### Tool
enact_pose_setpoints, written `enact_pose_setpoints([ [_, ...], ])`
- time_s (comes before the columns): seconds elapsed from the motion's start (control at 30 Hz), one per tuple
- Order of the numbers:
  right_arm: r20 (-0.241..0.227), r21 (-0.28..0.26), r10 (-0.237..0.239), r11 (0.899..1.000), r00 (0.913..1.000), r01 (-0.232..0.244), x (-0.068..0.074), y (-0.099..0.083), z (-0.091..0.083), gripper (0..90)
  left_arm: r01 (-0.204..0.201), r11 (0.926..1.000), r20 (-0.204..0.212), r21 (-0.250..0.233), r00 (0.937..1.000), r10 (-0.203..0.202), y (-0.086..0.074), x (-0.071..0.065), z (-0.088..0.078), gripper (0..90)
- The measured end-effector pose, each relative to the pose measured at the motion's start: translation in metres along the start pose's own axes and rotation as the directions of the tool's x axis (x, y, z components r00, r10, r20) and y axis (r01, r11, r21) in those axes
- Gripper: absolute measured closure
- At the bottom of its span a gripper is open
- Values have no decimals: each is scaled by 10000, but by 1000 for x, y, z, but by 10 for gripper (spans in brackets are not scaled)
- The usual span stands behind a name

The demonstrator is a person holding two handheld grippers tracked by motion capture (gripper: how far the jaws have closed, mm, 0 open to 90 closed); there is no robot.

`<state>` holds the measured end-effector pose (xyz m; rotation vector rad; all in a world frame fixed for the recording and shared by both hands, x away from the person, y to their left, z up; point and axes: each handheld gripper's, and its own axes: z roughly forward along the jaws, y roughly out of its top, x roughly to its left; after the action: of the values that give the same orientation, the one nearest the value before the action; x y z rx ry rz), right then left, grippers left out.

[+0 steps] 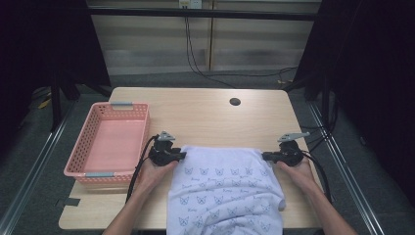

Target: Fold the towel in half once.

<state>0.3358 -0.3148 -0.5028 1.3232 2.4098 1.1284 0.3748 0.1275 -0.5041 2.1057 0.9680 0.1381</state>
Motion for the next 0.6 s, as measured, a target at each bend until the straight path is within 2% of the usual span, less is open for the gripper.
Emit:
enact_pose_setpoints([
  [0.07, -42, -61, 10, 10000, 10000, -10, -1, 1, -1, 892, -91, 9999, 306, 80, 9995, 89, -2, 1, -1, 855],
  [0.13, -136, -311, 107, 9995, 9999, -111, -3, 2, -5, 892, -9, 10000, 382, 83, 9993, 6, -2, 1, -3, 868],
  [0.2, -249, -715, 303, 9969, 9992, -320, -5, 5, -12, 892, 323, 9989, 793, -337, 9964, -296, 0, 2, -8, 873],
  [0.23, -362, -902, 380, 9951, 9986, -411, -5, 6, -16, 893, 316, 9980, 801, -538, 9964, -273, 2, 2, -12, 874],
  [0.37, -500, -1656, 484, 9846, 9976, -561, -7, 15, -35, 893, 407, 9917, 1275, -1220, 9915, -250, 12, -2, -29, 875],
  [0.4, -530, -1840, 421, 9816, 9977, -512, -8, 18, -39, 893, 346, 9908, 1231, -1307, 9922, -184, 16, -2, -33, 875],
  [0.47, -461, -2089, 424, 9766, 9980, -511, -8, 28, -47, 893, 601, 9844, 1268, -1651, 9912, -393, 29, -12, -45, 875],
  [0.6, -373, -2612, 160, 9649, 9992, -252, -8, 49, -61, 893, -187, 9808, 1301, -1943, 9905, 446, 53, -31, -59, 875],
])
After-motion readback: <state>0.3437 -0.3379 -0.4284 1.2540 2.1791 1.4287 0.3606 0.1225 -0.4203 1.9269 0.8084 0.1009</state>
